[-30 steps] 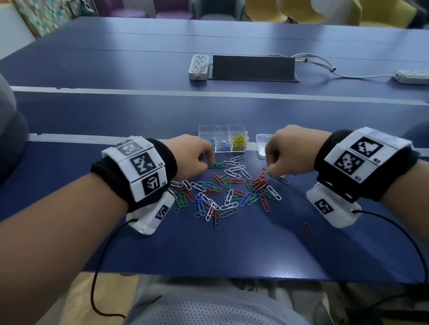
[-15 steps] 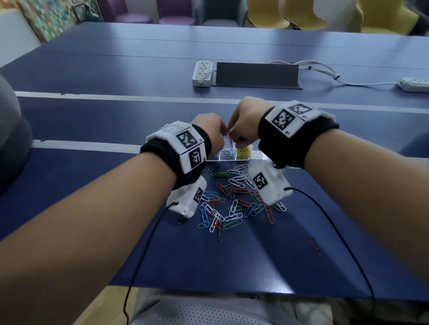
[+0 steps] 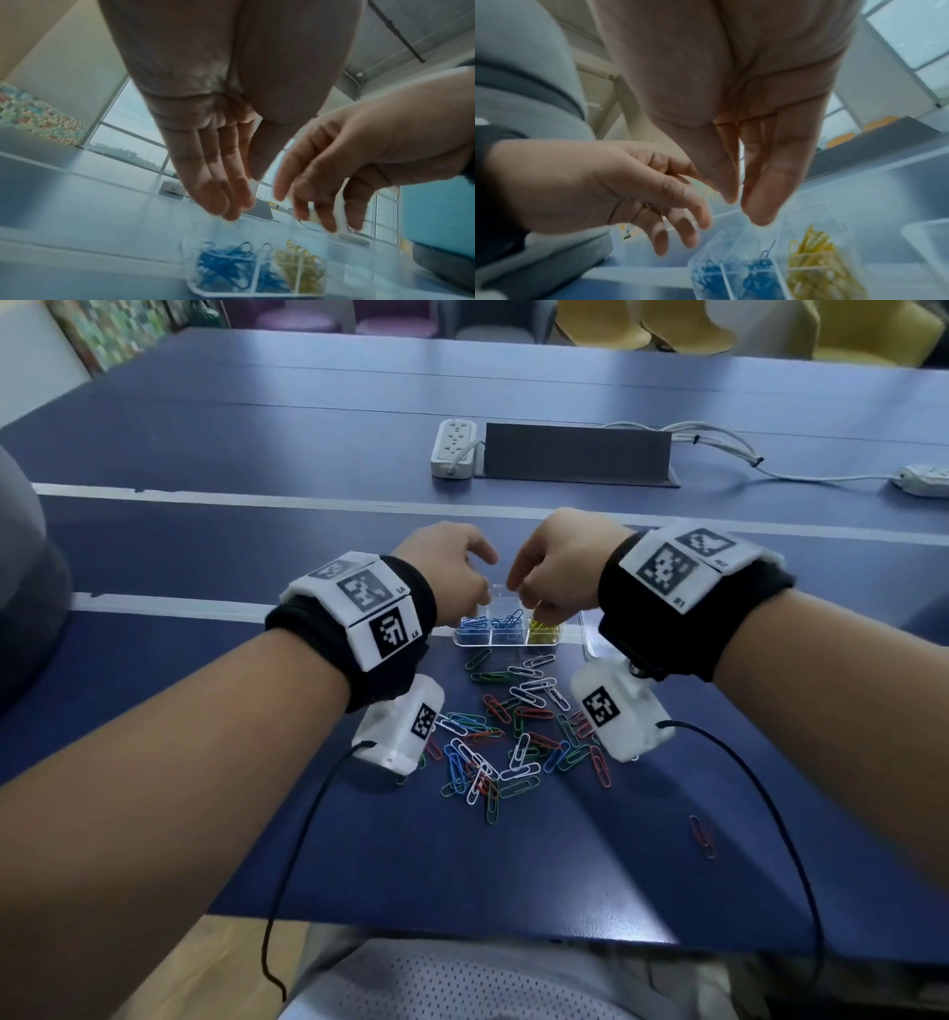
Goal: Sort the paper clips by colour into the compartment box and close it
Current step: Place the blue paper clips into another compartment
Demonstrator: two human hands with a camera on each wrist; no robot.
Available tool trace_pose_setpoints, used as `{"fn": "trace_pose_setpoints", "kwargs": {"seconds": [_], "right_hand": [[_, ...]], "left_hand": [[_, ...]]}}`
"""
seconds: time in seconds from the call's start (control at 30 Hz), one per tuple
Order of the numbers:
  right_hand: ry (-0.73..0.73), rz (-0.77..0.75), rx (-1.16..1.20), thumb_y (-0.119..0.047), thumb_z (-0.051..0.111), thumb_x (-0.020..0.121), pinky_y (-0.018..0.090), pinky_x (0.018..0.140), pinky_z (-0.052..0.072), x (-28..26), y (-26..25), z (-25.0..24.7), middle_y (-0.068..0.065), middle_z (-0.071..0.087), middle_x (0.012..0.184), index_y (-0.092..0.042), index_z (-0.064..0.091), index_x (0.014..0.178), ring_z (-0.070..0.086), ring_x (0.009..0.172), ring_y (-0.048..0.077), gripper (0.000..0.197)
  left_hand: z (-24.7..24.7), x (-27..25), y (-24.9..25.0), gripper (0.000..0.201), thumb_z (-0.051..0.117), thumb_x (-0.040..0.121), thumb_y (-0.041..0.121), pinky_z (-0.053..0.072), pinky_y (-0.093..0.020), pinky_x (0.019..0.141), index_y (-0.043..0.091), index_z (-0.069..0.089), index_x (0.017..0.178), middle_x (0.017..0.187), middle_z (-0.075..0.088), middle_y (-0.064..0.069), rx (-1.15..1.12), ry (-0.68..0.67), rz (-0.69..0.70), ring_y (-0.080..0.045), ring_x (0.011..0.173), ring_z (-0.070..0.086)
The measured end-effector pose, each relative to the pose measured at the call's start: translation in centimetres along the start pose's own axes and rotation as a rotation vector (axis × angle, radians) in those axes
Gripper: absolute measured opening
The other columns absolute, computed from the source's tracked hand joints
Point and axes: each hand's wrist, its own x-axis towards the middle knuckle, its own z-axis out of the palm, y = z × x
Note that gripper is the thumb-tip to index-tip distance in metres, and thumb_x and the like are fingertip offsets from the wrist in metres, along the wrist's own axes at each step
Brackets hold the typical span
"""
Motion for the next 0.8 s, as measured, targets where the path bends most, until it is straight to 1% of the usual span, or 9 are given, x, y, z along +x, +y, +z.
{"fn": "trace_pose_setpoints", "kwargs": {"seconds": [0.07, 0.13, 0.23, 0.3, 0.37, 0.5, 0.63, 0.73, 0.8], "right_hand": [[-0.028, -0.138, -0.149, -0.007, 0.054, 0.082, 0.027, 0.075, 0.059, -1.4, 0.4, 0.0, -0.007, 0.067, 0.056, -0.023, 0.074, 0.084, 0.066, 0.054, 0.006, 0.025], [-0.108, -0.27, -0.269, -0.011, 0.057, 0.079, 0.015, 0.063, 0.053, -2.9, 0.7, 0.3, -0.009, 0.065, 0.053, -0.023, 0.074, 0.081, 0.054, 0.037, -0.006, 0.022], [-0.27, -0.409, -0.406, -0.015, 0.065, 0.075, 0.004, 0.053, 0.039, -4.8, 1.2, 1.6, -0.018, 0.057, 0.052, -0.027, 0.076, 0.081, 0.05, 0.042, -0.016, 0.018], [-0.34, -0.451, -0.45, -0.016, 0.069, 0.073, 0.009, 0.056, 0.041, -5.7, 1.5, 2.3, -0.019, 0.054, 0.051, -0.026, 0.077, 0.08, 0.053, 0.049, -0.008, 0.015], [-0.375, -0.463, -0.516, -0.021, 0.072, 0.073, 0.014, 0.057, 0.042, -6.4, 1.6, 2.7, -0.014, 0.061, 0.06, -0.025, 0.076, 0.086, 0.053, 0.058, 0.001, 0.014], [-0.369, -0.477, -0.607, -0.025, 0.069, 0.077, 0.008, 0.051, 0.033, -7.0, 1.7, 3.3, -0.005, 0.074, 0.086, -0.023, 0.076, 0.091, 0.053, 0.07, 0.007, 0.015], [-0.332, -0.49, -0.633, -0.021, 0.062, 0.077, 0.014, 0.051, 0.036, -7.1, 1.9, 3.4, -0.003, 0.073, 0.081, -0.021, 0.075, 0.084, 0.052, 0.068, 0.012, 0.015], [-0.298, -0.488, -0.62, -0.023, 0.06, 0.075, 0.023, 0.063, 0.049, -7.3, 1.9, 3.6, -0.001, 0.069, 0.076, -0.021, 0.071, 0.079, 0.054, 0.07, 0.018, 0.012], [-0.254, -0.485, -0.571, -0.025, 0.061, 0.075, 0.025, 0.065, 0.047, -7.3, 1.4, 3.7, -0.005, 0.06, 0.068, -0.023, 0.065, 0.078, 0.051, 0.07, 0.019, 0.006]], "left_hand": [[-0.6, -0.7, -0.4, 0.019, 0.057, 0.085, 0.008, 0.046, -0.024, 0.069, 0.014, 0.067, 0.101, 0.074, 0.063, 0.001, 0.19, 0.033, 0.081, -0.01, 0.06, 0.055], [-1.1, -1.7, -0.6, 0.014, 0.062, 0.084, 0.017, 0.039, -0.019, 0.069, 0.016, 0.07, 0.095, 0.068, 0.058, 0.008, 0.346, -0.014, 0.144, -0.004, 0.058, 0.049], [-1.2, -3.4, -1.0, 0.009, 0.069, 0.081, 0.026, 0.038, -0.017, 0.057, 0.022, 0.072, 0.088, 0.058, 0.053, 0.015, 0.517, -0.2, 0.194, 0.003, 0.054, 0.047], [-0.8, -4.2, -1.3, 0.009, 0.071, 0.079, 0.029, 0.038, -0.012, 0.055, 0.023, 0.074, 0.085, 0.058, 0.055, 0.014, 0.597, -0.3, 0.208, 0.003, 0.054, 0.048], [-0.3, -4.6, -1.6, 0.011, 0.072, 0.078, 0.031, 0.041, -0.015, 0.058, 0.024, 0.075, 0.085, 0.06, 0.058, 0.013, 0.637, -0.356, 0.21, 0.002, 0.056, 0.05], [0.4, -4.9, -1.4, 0.013, 0.071, 0.079, 0.029, 0.042, -0.018, 0.062, 0.024, 0.076, 0.091, 0.061, 0.057, 0.016, 0.675, -0.392, 0.202, 0.004, 0.058, 0.05], [0.5, -5.2, -1.0, 0.015, 0.072, 0.079, 0.027, 0.042, -0.019, 0.066, 0.024, 0.075, 0.093, 0.06, 0.053, 0.018, 0.718, -0.398, 0.203, 0.001, 0.06, 0.049], [0.5, -5.3, -1.3, 0.01, 0.07, 0.079, 0.025, 0.045, -0.023, 0.067, 0.022, 0.075, 0.087, 0.06, 0.055, 0.016, 0.737, -0.384, 0.218, -0.001, 0.06, 0.051], [0.4, -5.5, -1.4, 0.006, 0.067, 0.079, 0.024, 0.052, -0.027, 0.07, 0.021, 0.072, 0.078, 0.06, 0.058, 0.013, 0.73, -0.371, 0.226, -0.005, 0.064, 0.055]]}}
